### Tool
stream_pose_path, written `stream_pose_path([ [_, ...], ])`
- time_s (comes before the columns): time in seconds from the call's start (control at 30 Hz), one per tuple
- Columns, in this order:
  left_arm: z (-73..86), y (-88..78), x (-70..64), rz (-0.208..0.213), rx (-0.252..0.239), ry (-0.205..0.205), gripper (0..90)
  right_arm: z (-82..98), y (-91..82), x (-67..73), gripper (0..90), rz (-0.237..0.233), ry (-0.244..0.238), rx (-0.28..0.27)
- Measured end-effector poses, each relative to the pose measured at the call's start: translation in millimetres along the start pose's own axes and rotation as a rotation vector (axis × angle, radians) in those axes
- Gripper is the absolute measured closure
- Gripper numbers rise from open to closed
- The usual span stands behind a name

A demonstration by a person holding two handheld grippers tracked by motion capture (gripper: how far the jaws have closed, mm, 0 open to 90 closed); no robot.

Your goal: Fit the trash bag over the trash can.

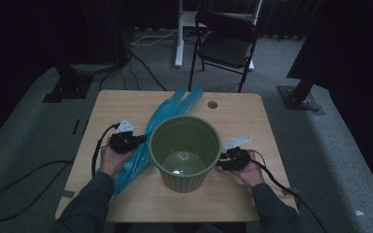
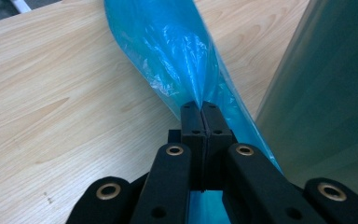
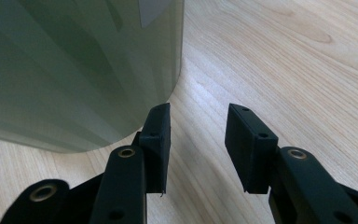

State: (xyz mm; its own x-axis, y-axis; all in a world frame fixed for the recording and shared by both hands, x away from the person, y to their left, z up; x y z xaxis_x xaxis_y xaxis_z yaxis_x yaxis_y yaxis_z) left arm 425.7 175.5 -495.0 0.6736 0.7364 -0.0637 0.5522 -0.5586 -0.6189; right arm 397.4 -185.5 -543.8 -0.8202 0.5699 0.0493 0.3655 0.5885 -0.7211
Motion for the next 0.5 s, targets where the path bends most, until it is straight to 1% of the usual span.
stream_pose_path([
  [0.07,-1.6,-0.7,-1.8,0.004,-0.004,0.0,89.6,-1.4,0.0,-0.2,60.1,0.003,-0.005,-0.008],
  [0.23,-6.1,-3.8,-7.4,0.024,-0.025,0.007,89.6,-5.1,-1.9,1.7,60.1,-0.007,-0.006,-0.028],
  [0.5,-10.6,-7.4,-18.1,0.067,-0.049,0.017,89.6,-7.1,0.8,7.4,60.1,-0.023,-0.026,-0.022],
])
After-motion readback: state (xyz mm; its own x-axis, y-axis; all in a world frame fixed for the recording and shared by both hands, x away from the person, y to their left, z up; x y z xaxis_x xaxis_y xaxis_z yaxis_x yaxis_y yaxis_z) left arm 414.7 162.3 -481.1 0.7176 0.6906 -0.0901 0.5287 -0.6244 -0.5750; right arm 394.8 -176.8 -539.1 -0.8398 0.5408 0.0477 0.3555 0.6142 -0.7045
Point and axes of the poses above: each handheld gripper's, and its own axes: y roughly forward along the jaws, z roughly out of its underside, x roughly to its left, the point moved 5 cm from there along y, roughly forward along the jaws, and after that the axes turned 2 degrees about -y, right-handed, at the moved point
